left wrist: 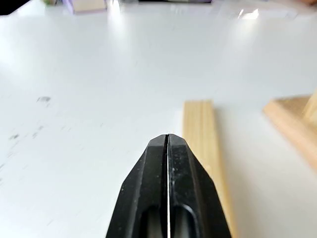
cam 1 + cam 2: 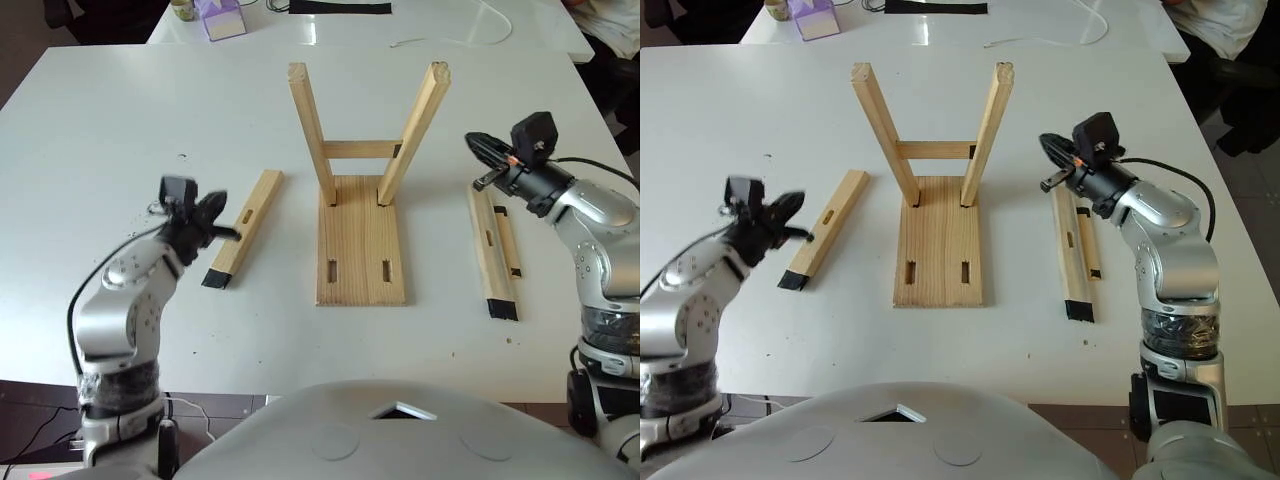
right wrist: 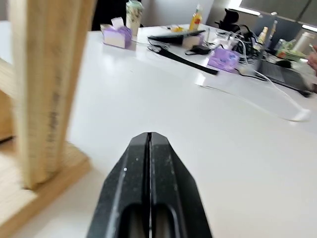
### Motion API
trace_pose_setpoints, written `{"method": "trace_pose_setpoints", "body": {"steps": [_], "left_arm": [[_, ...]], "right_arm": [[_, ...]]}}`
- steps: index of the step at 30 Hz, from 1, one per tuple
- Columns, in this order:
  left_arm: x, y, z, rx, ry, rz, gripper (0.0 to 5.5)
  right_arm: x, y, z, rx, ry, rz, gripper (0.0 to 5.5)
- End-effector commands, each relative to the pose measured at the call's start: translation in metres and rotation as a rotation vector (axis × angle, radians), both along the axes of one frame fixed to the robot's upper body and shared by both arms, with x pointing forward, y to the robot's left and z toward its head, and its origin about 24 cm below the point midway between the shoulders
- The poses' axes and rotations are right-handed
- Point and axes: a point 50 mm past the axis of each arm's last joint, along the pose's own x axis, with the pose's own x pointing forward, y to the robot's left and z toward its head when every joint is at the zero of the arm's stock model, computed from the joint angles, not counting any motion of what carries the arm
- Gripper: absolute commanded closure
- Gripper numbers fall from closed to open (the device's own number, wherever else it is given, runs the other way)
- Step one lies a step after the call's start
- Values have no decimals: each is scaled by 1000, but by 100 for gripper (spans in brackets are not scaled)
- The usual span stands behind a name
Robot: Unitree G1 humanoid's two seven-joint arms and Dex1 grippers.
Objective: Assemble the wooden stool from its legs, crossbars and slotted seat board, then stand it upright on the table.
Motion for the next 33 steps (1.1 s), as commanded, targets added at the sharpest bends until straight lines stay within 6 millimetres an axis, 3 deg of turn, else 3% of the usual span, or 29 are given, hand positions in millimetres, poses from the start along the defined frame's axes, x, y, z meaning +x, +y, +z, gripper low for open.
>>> {"method": "trace_pose_setpoints", "body": {"steps": [1, 7, 10, 12, 16, 24, 33], "left_arm": [[9, -4, 10, -13, -111, 65, 550], [14, -16, 9, -85, -166, 128, 550], [16, -13, 14, -102, -209, 208, 550], [17, -12, 18, -96, -235, 251, 550], [12, -9, 27, -121, -293, 338, 550], [-10, -11, 25, -147, -283, 422, 550], [-25, -21, 13, -148, -234, 439, 550]], "right_arm": [[10, -1, 9, 109, -88, -176, 549], [24, -34, -12, 96, -7, -352, 549], [22, -58, -17, 63, 11, -451, 549], [18, -64, -18, 47, 25, -457, 549], [3, -48, -22, 54, 69, -372, 501], [-26, -15, -29, 101, 182, -254, 379], [-61, -2, -55, 65, 361, -182, 250]]}}
